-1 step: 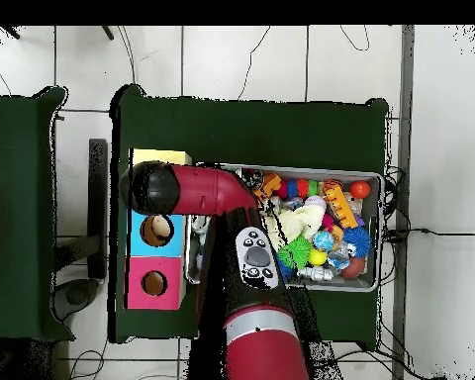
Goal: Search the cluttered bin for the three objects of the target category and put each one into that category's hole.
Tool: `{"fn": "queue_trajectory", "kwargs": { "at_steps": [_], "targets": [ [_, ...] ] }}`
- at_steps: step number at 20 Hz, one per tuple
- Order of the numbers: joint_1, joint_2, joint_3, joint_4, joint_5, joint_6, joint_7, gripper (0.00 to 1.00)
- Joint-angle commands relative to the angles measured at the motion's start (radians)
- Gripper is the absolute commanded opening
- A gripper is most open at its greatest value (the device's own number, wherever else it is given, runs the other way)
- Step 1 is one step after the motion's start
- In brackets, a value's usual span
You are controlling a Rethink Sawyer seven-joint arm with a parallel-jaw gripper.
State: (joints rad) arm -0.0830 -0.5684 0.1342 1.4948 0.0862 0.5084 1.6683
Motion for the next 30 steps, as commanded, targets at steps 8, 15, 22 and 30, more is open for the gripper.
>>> {"fn": "queue_trajectory", "kwargs": {
  "at_steps": [8, 15, 22, 30],
  "targets": [
    [-0.022, -0.166, 0.025, 0.261, -0.026, 0.054, 0.087, 0.00],
    [-0.170, -0.335, 0.042, 0.529, -0.138, -0.149, -0.019, 0.00],
    [-0.278, -0.454, 0.068, 0.642, -0.225, -0.194, -0.017, 0.00],
    [-0.369, -0.462, 0.140, 0.642, -0.269, -0.140, -0.050, 0.00]
  ]
}}
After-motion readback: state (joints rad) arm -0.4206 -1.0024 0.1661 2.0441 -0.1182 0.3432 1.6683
